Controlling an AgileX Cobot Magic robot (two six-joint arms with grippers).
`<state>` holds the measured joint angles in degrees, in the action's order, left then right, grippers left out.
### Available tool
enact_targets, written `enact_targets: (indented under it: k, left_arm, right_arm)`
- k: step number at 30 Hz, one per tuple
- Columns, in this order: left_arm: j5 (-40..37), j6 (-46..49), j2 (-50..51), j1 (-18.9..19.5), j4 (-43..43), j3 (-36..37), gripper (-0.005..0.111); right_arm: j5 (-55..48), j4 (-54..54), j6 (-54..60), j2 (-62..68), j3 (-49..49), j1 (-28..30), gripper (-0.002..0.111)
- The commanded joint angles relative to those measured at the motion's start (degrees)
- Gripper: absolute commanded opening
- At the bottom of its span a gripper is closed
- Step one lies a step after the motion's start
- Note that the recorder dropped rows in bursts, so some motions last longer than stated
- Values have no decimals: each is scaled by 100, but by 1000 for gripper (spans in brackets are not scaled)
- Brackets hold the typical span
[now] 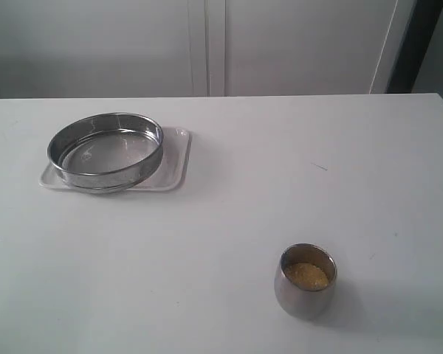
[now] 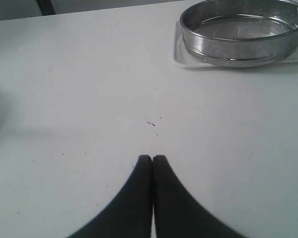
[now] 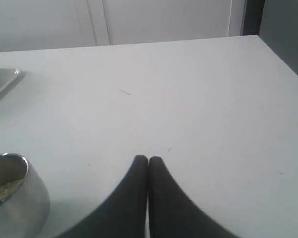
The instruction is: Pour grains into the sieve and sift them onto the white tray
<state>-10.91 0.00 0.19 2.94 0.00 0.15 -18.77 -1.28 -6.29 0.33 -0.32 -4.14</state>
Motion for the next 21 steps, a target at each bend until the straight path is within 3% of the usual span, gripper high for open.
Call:
enact_targets:
  k: [1, 11, 14, 16, 21]
  left_arm:
    - [14, 0, -19, -28, 0, -15, 0]
    - [14, 0, -19, -28, 0, -15, 0]
    - [14, 0, -19, -28, 0, -15, 0]
    - [14, 0, -19, -28, 0, -15, 0]
    - [14, 0, -19, -28, 0, -15, 0]
  right_arm:
    - [470, 50, 7, -33, 32, 19, 0]
    - [2060, 23, -43, -33, 32, 19, 0]
    - [2629, -72, -617, -33, 32, 19, 0]
    - [3191, -61, -1616, -33, 32, 19, 0]
    - [4322, -7, -1503, -13, 32, 19, 0]
